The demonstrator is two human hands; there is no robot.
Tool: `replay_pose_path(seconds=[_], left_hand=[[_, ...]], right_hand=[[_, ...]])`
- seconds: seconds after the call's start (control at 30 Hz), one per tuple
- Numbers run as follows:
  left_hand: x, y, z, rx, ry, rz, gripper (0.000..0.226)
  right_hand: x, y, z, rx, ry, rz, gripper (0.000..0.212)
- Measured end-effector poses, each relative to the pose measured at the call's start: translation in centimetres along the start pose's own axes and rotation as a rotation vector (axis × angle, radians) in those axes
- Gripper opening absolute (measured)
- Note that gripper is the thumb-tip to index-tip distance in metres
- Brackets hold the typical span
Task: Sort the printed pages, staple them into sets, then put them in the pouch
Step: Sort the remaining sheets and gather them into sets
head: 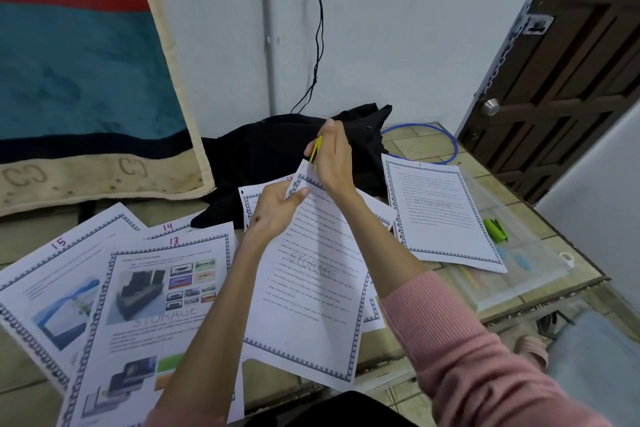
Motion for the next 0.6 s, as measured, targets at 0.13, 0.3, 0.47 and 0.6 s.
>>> replay_pose_path(seconds=[0.13, 0.3, 0.47, 0.6], left_hand=[[0.2, 0.0, -0.5, 0.005, -0.027, -0.073, 0.025], [0.1, 0.1, -0.5, -0.017, -0.048, -0.098, 0.043], [-0.2, 0.1, -0.2, -0.03, -0.004, -0.081, 0.025], [-0.6, -0.2, 0.0, -0.057, 0.042, -0.051, 0.022]], right_hand=[[0.4, 0.6, 0.5, 0.005, -0.029, -0.013, 0.036], [0.9, 1.0, 0.3, -0.005, -0.075, 0.056, 0.054], [1.0, 1.3, 0.0, 0.001, -0.087, 0.125, 0.057], [1.3, 1.2, -0.3, 0.007, -0.098, 0.137, 0.053]])
Point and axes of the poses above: each hand's wrist, its own z-axis away from the middle knuckle, its own y-axis out of the palm, x = y × z, the point moved 4 cm from there along -z, towards the middle knuckle, and after that the axes turned 6 degrees about x, right-handed, at the moved point
